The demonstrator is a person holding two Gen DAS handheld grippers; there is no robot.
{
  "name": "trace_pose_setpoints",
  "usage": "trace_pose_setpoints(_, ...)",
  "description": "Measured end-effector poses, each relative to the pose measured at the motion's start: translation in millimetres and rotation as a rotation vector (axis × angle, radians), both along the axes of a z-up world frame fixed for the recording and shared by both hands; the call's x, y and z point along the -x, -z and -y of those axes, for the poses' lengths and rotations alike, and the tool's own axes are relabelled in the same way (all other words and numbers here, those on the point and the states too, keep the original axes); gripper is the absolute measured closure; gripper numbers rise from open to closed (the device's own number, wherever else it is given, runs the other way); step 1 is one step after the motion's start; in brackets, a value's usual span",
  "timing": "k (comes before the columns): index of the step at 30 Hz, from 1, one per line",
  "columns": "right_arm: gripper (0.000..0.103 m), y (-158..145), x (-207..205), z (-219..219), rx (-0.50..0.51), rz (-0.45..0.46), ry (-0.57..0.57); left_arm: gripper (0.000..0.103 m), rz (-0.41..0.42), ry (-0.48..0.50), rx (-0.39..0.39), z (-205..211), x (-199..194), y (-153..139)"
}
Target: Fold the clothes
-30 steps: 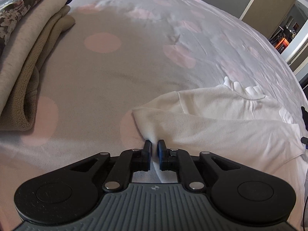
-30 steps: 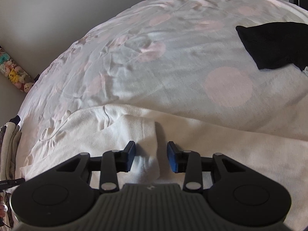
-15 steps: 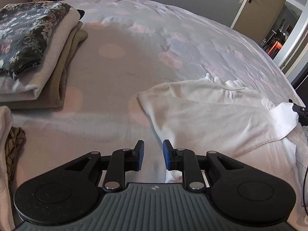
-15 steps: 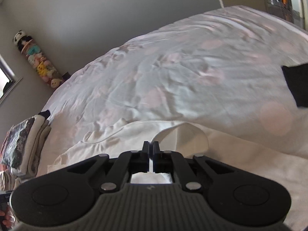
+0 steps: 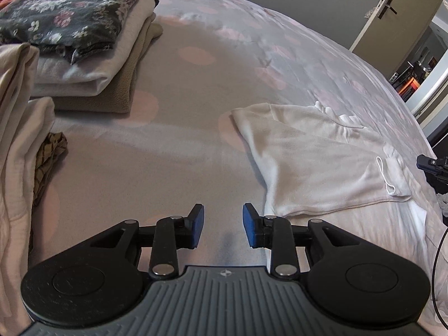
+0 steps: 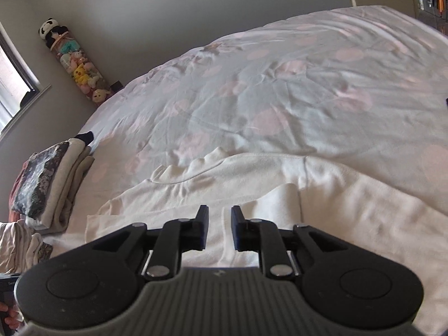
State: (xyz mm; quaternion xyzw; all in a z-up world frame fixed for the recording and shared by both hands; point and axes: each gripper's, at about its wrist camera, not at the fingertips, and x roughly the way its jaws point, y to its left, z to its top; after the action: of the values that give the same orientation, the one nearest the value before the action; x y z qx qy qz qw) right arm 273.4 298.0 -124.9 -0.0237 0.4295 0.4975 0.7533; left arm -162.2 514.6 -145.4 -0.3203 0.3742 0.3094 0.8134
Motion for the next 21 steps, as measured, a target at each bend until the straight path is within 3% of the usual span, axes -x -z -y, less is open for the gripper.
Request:
trace_pose_setpoints(7, 0.088, 39.1, 0.1, 2.8, 0.118, 0.025, 0.016, 0.076, 0.008, -0.016, 0.017, 12.6, 10.0, 3.6)
trace_pose_setpoints(11, 0.088, 68.7, 5.6, 4.4, 0.144, 0.000, 0.028, 0.076, -0.013, -0.015, -0.016, 21.5, 10.2, -0.4)
trace_pose_setpoints(17, 0.087, 42.5, 3.9, 48.5, 0.054, -0.018, 0.060, 0.076, -0.018, -0.011, -0.069, 34.9, 14.2, -7.7)
trace_pose_setpoints(21, 0.087, 17.9, -14.0, 122.4, 0.058, 0.017, 0.165, 0.076, -0.023, 0.006, -0.054, 46.1, 18.7, -4.8)
